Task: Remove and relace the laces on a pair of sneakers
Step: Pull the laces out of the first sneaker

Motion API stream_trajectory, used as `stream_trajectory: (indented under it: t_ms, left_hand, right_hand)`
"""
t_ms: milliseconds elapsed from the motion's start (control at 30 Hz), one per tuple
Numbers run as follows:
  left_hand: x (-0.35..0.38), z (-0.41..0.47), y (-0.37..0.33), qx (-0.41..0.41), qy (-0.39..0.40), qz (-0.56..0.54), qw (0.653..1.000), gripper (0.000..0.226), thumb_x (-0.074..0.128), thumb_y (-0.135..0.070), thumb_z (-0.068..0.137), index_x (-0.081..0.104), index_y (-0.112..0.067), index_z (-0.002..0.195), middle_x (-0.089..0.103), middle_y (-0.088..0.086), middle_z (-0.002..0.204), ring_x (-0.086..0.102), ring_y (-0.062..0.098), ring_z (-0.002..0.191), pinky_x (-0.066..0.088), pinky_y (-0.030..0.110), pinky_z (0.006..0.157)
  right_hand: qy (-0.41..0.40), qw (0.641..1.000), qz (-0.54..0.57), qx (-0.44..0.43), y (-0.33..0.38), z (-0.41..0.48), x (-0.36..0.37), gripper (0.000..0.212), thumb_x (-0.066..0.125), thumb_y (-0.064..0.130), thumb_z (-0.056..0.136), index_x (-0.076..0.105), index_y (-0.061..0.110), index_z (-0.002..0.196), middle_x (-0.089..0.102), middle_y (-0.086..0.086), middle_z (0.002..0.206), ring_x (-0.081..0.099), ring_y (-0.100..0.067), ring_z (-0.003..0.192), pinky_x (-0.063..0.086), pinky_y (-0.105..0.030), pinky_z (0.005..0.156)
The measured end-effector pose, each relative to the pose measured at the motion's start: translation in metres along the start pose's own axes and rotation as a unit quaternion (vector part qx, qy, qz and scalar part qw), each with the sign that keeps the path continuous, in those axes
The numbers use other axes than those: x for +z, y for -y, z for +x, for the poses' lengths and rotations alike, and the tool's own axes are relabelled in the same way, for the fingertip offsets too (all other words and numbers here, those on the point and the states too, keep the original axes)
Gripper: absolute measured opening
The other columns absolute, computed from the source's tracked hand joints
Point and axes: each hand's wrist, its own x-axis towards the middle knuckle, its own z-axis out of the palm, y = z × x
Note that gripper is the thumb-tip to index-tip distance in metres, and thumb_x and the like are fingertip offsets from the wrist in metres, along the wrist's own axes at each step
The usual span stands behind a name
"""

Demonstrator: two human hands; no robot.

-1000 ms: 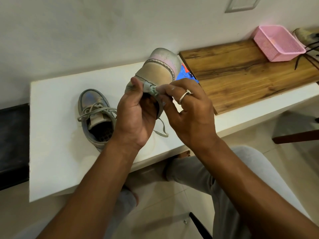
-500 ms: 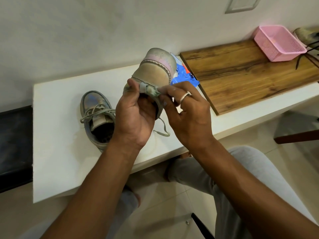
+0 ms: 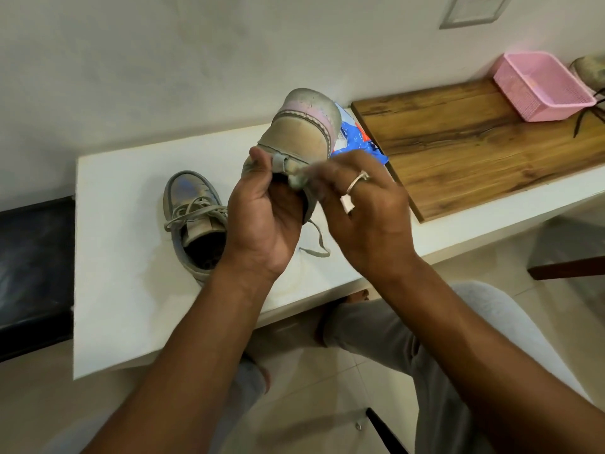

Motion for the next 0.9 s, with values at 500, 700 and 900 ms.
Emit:
stream_trajectory:
  t_ms: [500, 700, 900]
  left_hand:
    - [0.002, 0.000, -0.001, 0.025, -0.018, 0.100, 0.995, 0.047, 0.052, -0.016, 0.096, 0.045, 0.006, 0.137, 0.059, 0.022, 0.122, 0.061, 0.029, 0.110, 0.048, 0.040, 0.097]
    - [-0.001, 0.003, -0.004, 0.027, -0.035, 0.087, 0.995, 0.051, 0.052, -0.017, 0.091, 0.044, 0.007, 0.135, 0.059, 0.020, 0.113, 0.059, 0.029, 0.103, 0.049, 0.039, 0.087]
    - [-0.004, 0.003, -0.005, 0.035, -0.062, 0.089, 0.993, 0.058, 0.053, -0.020, 0.085, 0.043, 0.005, 0.136, 0.056, 0.021, 0.111, 0.056, 0.031, 0.099, 0.047, 0.041, 0.080]
  right_hand:
    - [-0.074, 0.996, -0.005, 0.049, -0.010, 0.032, 0.003, 0.012, 0.067, 0.007, 0.090, 0.075, 0.005, 0.099, 0.064, -0.002, 0.090, 0.055, -0.006, 0.078, 0.049, -0.019, 0.069]
    - [-0.042, 0.999, 0.004, 0.029, -0.009, 0.024, 0.008, 0.013, 0.067, 0.008, 0.091, 0.075, 0.005, 0.101, 0.067, -0.006, 0.094, 0.058, -0.007, 0.084, 0.051, -0.020, 0.075]
    - [-0.016, 1.000, 0.005, 0.005, -0.007, 0.018, 0.010, 0.014, 0.067, 0.007, 0.092, 0.074, 0.003, 0.103, 0.068, -0.009, 0.096, 0.063, -0.014, 0.088, 0.053, -0.024, 0.078]
